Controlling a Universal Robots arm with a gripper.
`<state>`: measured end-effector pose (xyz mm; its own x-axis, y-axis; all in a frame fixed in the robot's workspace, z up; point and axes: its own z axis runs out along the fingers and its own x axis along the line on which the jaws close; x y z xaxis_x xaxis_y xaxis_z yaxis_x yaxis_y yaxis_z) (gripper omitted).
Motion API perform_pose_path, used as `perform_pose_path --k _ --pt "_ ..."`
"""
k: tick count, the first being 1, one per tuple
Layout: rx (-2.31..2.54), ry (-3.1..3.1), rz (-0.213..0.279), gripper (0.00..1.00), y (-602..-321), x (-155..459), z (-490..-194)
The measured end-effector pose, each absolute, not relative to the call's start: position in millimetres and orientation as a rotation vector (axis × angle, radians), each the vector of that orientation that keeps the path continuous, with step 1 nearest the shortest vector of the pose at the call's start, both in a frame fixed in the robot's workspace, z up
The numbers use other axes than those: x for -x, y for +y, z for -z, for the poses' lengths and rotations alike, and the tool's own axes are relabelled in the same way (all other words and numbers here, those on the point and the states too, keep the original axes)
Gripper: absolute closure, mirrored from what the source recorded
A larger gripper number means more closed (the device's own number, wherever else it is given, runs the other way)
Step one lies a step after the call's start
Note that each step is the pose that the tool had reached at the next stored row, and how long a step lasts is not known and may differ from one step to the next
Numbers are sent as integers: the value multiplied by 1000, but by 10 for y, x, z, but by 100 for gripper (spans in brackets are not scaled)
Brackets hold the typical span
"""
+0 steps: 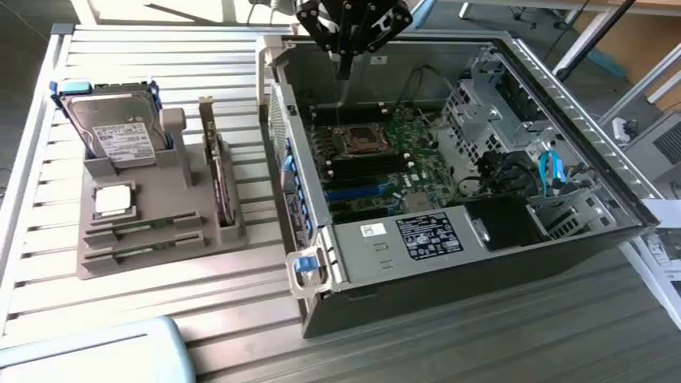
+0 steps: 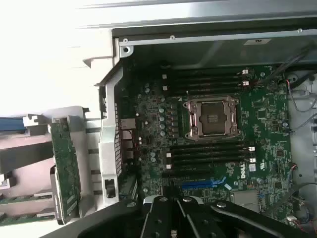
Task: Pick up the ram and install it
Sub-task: 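Reach for the ram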
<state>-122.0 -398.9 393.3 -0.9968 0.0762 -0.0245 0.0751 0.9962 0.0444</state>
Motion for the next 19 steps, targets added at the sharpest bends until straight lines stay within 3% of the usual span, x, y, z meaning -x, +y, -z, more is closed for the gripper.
perform_pose_path --k 19 --pt "-118 3112 -68 89 -3985 2265 -3907"
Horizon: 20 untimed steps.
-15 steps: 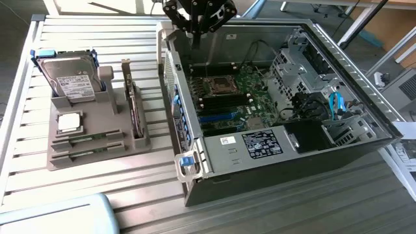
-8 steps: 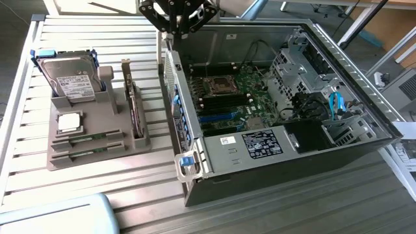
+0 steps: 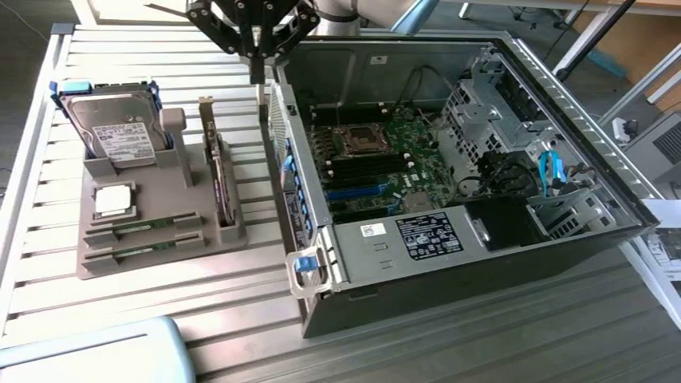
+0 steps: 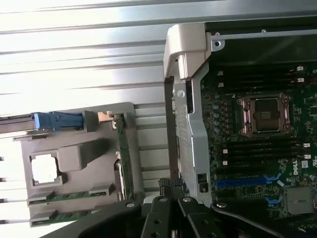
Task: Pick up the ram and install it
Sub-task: 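Reach for the ram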
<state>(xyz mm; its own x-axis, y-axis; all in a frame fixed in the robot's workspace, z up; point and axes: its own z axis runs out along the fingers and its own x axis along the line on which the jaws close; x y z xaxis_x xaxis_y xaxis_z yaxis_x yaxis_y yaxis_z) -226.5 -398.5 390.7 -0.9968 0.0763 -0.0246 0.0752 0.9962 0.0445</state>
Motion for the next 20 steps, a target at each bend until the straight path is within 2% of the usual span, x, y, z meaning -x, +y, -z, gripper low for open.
perform_pose_path --k 20 --pt "-118 3112 -68 89 -3984 3424 -3876"
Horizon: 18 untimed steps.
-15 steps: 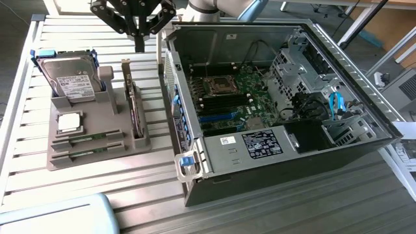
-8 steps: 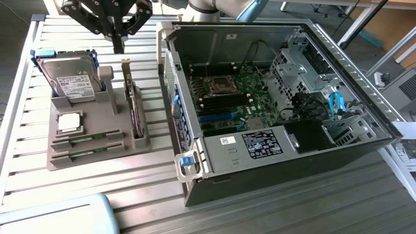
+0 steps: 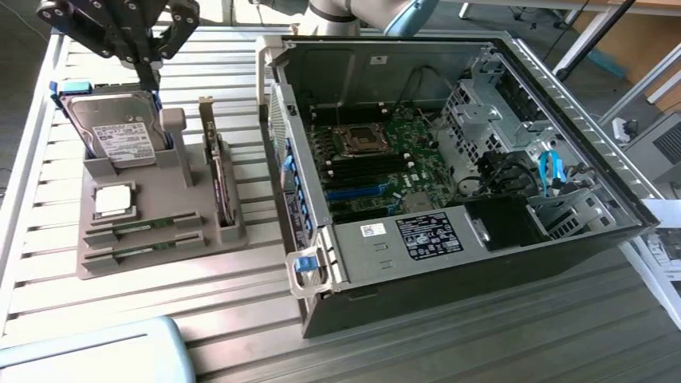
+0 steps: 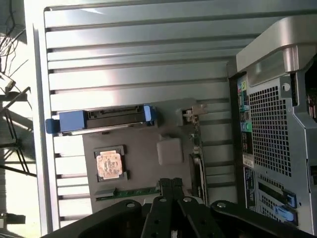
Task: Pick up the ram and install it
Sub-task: 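Reach for the ram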
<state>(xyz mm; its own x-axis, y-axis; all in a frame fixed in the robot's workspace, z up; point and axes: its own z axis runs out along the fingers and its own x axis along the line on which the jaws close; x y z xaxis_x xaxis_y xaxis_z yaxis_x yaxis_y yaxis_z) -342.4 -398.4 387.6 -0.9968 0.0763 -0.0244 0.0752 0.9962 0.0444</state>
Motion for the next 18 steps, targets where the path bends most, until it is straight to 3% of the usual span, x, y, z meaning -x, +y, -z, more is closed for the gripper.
perform_pose_path --k 12,18 --pt "-118 3113 -68 89 -3984 4022 -3848" --pt "-118 3113 -68 89 -3984 4038 -3846"
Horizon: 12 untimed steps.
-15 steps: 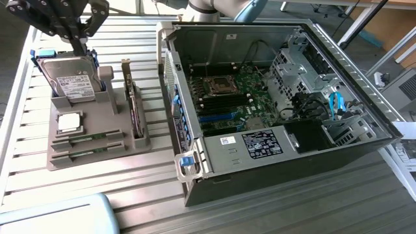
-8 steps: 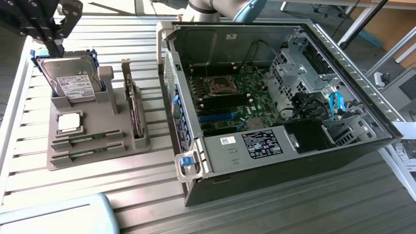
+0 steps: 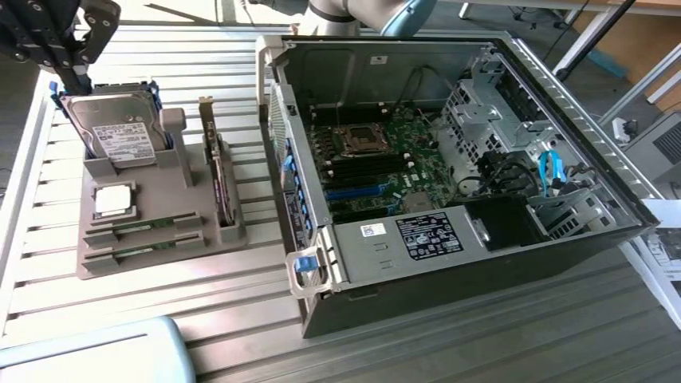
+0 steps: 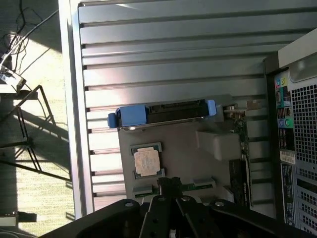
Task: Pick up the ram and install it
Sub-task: 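Reach for the ram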
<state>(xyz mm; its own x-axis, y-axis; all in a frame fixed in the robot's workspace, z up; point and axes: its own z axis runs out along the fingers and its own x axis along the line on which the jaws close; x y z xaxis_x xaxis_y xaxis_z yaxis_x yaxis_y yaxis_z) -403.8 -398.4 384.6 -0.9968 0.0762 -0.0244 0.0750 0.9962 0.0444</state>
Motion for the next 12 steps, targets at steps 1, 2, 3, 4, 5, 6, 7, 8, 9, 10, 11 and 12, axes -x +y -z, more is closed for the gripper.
perform_pose_path --k 1,2,3,4,5,6,7,8,9,10,11,12 --pt "-118 3113 -68 89 -3984 4038 -3847" --pt "-118 3113 -68 89 -3988 4039 -3847" --pt "-118 3112 -67 89 -3995 4039 -3846" --pt "-118 3112 -68 89 -4016 4038 -3846" --pt "-118 3112 -67 89 -4063 4038 -3845" --pt "-118 3112 -67 89 -4104 4038 -3844" --pt "-118 3113 -67 89 -4147 4038 -3845" --pt "-118 3113 -67 89 -4188 4038 -3845" --pt "-118 3112 -67 89 -4231 4037 -3844" --pt "-118 3112 -68 89 -4276 4037 -3842" --pt "-118 3113 -67 89 -4316 4035 -3842" --pt "-118 3113 -67 89 -4357 4033 -3841"
